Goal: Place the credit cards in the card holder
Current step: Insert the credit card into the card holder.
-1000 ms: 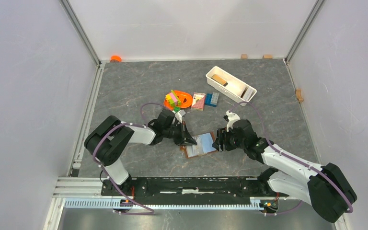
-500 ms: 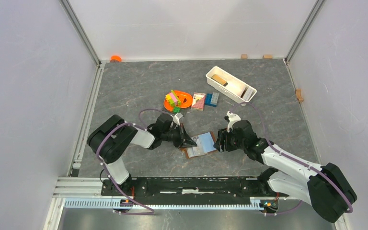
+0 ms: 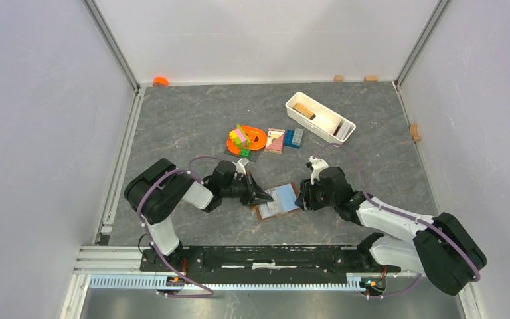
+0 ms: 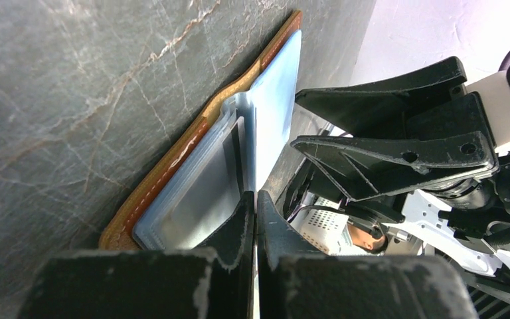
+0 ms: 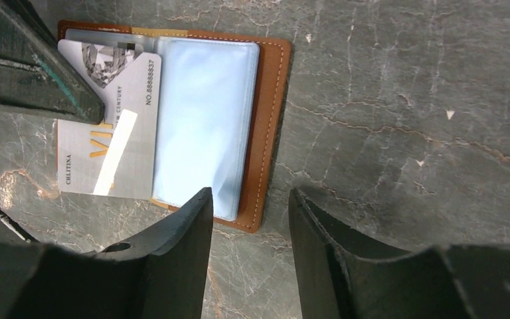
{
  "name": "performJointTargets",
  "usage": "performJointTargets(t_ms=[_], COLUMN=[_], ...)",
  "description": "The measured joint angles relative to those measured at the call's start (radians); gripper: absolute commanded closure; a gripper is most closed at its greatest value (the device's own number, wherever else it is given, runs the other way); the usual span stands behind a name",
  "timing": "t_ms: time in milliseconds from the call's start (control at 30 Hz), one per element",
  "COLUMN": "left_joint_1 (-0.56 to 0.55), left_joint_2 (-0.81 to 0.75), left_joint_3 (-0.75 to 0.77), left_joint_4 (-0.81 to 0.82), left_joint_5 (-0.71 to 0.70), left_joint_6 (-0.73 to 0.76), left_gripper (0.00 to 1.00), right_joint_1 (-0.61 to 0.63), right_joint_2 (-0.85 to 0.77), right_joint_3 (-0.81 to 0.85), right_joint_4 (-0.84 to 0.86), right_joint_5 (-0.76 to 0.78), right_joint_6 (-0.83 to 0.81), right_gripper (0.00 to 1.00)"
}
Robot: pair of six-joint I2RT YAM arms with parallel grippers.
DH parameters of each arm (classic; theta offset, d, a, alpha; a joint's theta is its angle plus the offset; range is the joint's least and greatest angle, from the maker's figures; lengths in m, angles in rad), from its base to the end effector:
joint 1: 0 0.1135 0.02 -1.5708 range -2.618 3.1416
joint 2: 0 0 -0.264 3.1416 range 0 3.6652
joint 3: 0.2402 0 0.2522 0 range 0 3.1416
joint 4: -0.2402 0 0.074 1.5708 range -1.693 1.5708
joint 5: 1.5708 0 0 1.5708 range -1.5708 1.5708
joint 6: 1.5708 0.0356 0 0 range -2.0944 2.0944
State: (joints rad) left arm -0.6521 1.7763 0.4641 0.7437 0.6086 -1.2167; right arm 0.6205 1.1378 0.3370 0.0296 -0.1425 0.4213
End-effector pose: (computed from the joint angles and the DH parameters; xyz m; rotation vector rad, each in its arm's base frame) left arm 0.2114 -0.1870 0.0949 -0.2869 2.5523 -1.5876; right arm 0.1607 0.1211 0.1429 -0.3150 2.4146 0.6625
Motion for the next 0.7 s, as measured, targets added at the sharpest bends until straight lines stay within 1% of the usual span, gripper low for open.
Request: performJointTargets(t_ms=[367,700], left_joint_1=[0.013,0.013], left_joint_2=[0.030,0.050], left_joint_3=[0.000,0.001], left_joint_4=[0.029,0.055], left_joint_5=[-0.001,0.002], left_joint_6=[0.000,0.000], left_gripper=[0.98,0.98], right_joint_1=[0.024,0.043], right_joint_2=[0.043,0.075], right_joint_3=[0.002,0.018], right_joint_4=[0.066,0.080], right_joint_5=[-0.006,0.005], right_joint_6=[-0.007,-0.008], right_gripper=[0.51,0.53])
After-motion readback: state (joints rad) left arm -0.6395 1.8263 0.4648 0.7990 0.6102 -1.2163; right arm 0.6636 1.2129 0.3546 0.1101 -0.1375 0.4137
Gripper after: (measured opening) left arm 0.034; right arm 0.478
